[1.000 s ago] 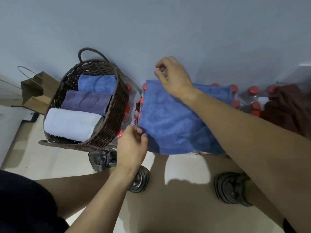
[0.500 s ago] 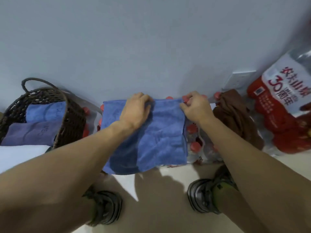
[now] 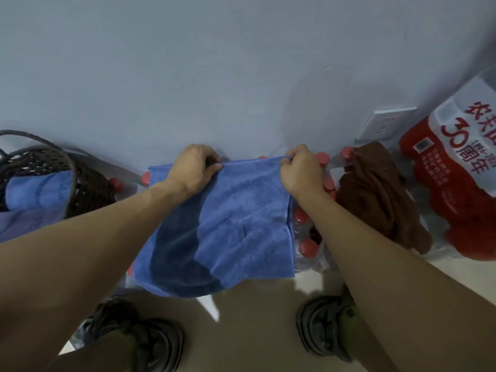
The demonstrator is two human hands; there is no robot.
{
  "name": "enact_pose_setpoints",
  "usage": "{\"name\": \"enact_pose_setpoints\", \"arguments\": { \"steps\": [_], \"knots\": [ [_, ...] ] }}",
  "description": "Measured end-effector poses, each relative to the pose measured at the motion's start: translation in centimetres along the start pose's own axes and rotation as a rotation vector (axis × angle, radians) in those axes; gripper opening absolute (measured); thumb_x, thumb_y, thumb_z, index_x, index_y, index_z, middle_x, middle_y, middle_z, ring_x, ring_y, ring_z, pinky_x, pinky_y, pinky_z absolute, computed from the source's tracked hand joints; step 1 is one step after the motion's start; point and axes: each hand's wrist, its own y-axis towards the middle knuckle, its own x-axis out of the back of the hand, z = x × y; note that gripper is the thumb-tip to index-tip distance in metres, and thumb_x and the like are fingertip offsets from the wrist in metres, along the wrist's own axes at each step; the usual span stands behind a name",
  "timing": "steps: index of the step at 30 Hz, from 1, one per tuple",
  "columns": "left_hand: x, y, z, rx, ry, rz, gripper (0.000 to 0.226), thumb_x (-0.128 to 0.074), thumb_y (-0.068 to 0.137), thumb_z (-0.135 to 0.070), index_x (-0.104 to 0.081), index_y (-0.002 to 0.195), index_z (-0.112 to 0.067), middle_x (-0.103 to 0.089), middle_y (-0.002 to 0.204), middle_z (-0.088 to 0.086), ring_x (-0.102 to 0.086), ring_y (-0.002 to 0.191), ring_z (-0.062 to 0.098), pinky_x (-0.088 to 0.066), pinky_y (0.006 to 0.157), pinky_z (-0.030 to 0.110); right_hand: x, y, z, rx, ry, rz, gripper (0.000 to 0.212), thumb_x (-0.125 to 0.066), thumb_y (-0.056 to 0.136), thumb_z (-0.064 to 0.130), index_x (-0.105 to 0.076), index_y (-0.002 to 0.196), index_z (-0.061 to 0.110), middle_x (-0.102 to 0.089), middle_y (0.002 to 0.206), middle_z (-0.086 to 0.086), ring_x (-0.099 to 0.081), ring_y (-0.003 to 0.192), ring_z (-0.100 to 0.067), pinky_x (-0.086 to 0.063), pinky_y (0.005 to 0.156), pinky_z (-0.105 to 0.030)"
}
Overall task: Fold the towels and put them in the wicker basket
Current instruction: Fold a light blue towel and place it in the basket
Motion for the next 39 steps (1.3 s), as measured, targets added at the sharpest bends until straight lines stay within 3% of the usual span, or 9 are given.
{"name": "enact_pose_setpoints", "arguments": {
  "steps": [3,7,11,19,23,27,31,34,39],
  "knots": [
    [-0.2,0.2,-0.1,0.074,-0.118,-0.052,0.014,-0.068,0.088,-0.011,-0.074,0.099,-0.004,-0.073,0.099,0.012,-0.066,0.093,0.026,-0.044,0.084,0.021,0.5,0.4,-0.2,-0.055,0.048,-0.005,0.023,-0.059,0.092,0.021,-0.062,0.104,0.001,-0.068,0.103,-0.014,-0.063,0.099,-0.03,-0.047,0.077,-0.028],
    [-0.1,0.4,0.2,0.007,-0.044,0.031,0.017,-0.072,0.086,-0.02,-0.073,0.097,-0.007,-0.064,0.097,0.011,-0.059,0.088,0.026,-0.044,0.079,0.027,1.3,1.0,-0.2,-0.047,-0.06,0.068,0.037,-0.071,0.084,0.039,-0.064,0.081,0.003,-0.062,0.074,-0.005,-0.065,0.084,-0.025,-0.05,0.073,-0.028],
    [1.3,0.9,0.8,0.029,-0.099,0.16,0.016,-0.081,0.078,-0.018,-0.071,0.087,-0.008,-0.07,0.089,0.009,-0.064,0.084,0.026,-0.05,0.078,0.031,1.9,1.1,0.3,-0.051,-0.189,0.147,0.048,-0.083,0.071,0.047,-0.064,0.085,0.006,-0.059,0.079,-0.006,-0.057,0.075,-0.022,-0.04,0.063,-0.027],
    [2.0,1.9,0.8,-0.038,0.02,0.228,0.016,-0.06,0.096,-0.018,-0.072,0.094,-0.007,-0.069,0.093,0.008,-0.057,0.083,0.02,-0.038,0.075,0.022,2.1,2.5,0.4,-0.251,0.114,0.205,0.042,-0.092,0.062,0.031,-0.073,0.086,0.002,-0.072,0.093,-0.009,-0.068,0.088,-0.025,-0.057,0.076,-0.036],
    [1.5,2.2,0.7,-0.035,0.024,0.219,0.027,-0.051,0.1,-0.023,-0.067,0.097,-0.002,-0.069,0.1,0.015,-0.061,0.092,0.031,-0.043,0.079,0.028,2.3,2.9,-0.2,-0.372,0.242,0.318,0.043,-0.085,0.074,0.03,-0.071,0.103,0.003,-0.068,0.102,-0.009,-0.064,0.086,-0.024,-0.045,0.057,-0.027],
    [2.1,2.0,1.5,-0.014,-0.08,0.249,0.021,-0.075,0.084,-0.033,-0.07,0.085,-0.013,-0.066,0.079,-0.003,-0.058,0.07,0.006,-0.04,0.06,0.009,2.7,2.9,-0.2,-0.323,0.231,0.281,0.033,-0.073,0.086,0.031,-0.07,0.095,0.0,-0.07,0.093,-0.015,-0.064,0.074,-0.026,-0.058,0.066,-0.041],
    [2.0,2.0,1.9,0.012,-0.024,0.194,0.019,-0.067,0.091,-0.025,-0.073,0.086,-0.008,-0.07,0.084,0.01,-0.058,0.074,0.02,-0.036,0.066,0.022,2.3,1.7,0.1,-0.092,-0.012,0.126,0.051,-0.062,0.094,0.037,-0.047,0.052,0.012,-0.049,0.05,-0.002,-0.049,0.051,-0.018,-0.038,0.053,-0.027],
    [1.4,2.2,1.3,0.024,0.082,0.15,0.025,-0.055,0.098,-0.024,-0.073,0.098,-0.006,-0.071,0.097,0.018,-0.062,0.088,0.031,-0.036,0.071,0.025,1.5,0.8,0.2,-0.019,-0.098,0.045,0.051,-0.057,0.096,0.04,-0.043,0.054,0.015,-0.046,0.051,0.002,-0.043,0.047,-0.01,-0.027,0.047,-0.025],
    [0.1,0.6,-1.2,-0.012,0.319,-0.104,0.03,-0.051,0.095,-0.029,-0.06,0.115,-0.008,-0.063,0.112,0.02,-0.055,0.104,0.04,-0.042,0.087,0.044,1.2,0.1,0.2,0.032,-0.025,-0.018,0.045,-0.058,0.094,0.041,-0.06,0.065,0.006,-0.057,0.058,-0.002,-0.049,0.051,-0.01,-0.045,0.059,-0.027]
  ]
}}
